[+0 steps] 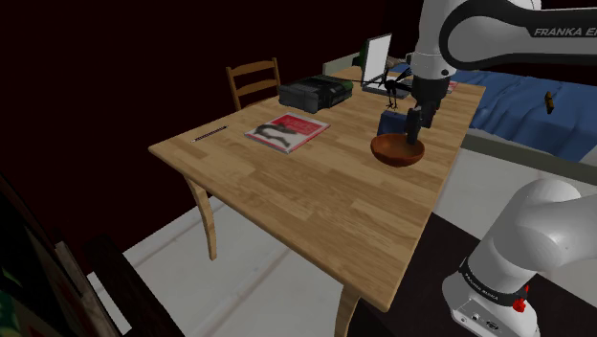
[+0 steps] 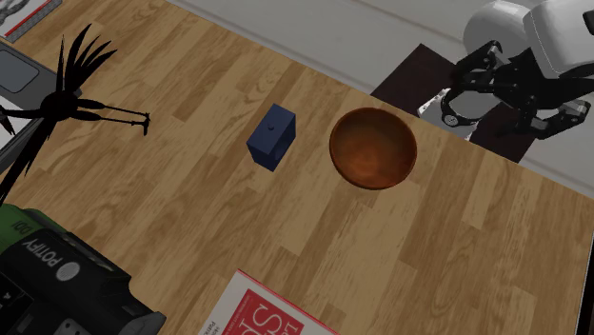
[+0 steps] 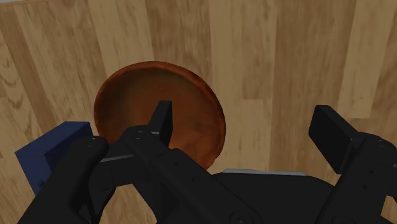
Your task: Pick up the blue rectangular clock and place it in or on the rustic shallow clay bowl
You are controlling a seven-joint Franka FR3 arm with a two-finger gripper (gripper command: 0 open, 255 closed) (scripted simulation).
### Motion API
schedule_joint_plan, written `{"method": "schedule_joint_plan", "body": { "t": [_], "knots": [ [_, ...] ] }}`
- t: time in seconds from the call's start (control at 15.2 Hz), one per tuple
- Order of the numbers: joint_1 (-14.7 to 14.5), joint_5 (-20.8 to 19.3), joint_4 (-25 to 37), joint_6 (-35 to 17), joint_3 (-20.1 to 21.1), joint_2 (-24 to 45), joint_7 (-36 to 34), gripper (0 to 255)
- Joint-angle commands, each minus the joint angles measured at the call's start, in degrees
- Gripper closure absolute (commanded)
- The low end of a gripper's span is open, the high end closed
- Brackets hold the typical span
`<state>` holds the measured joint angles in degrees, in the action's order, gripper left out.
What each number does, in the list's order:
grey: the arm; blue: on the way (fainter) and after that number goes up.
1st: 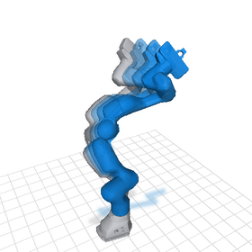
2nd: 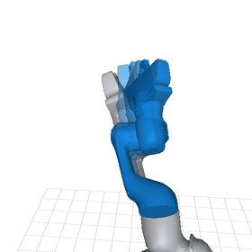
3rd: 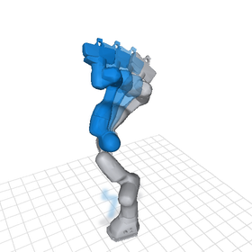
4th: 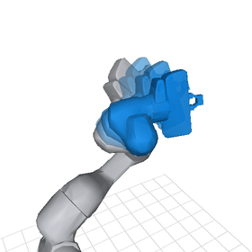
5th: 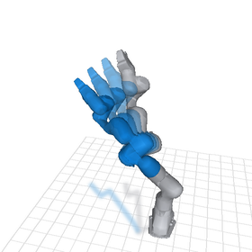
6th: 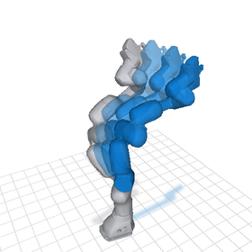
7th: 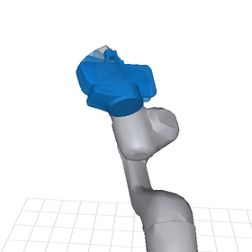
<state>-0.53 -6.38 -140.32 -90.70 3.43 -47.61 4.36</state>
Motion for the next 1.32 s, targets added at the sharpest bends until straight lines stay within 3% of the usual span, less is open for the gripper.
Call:
{"method": "schedule_joint_plan", "body": {
  "t": [0.0, 0.66, 1.25],
  "knots": [
    [0.00, 0.00, 0.00, 0.00, 0.00, 0.00, 0.00, 0],
    [3.83, -3.08, 8.00, -10.24, -11.22, 16.65, 9.53, 0],
    [5.48, 0.58, 21.13, -15.62, -19.96, 34.78, 19.40, 0]
  ]
}}
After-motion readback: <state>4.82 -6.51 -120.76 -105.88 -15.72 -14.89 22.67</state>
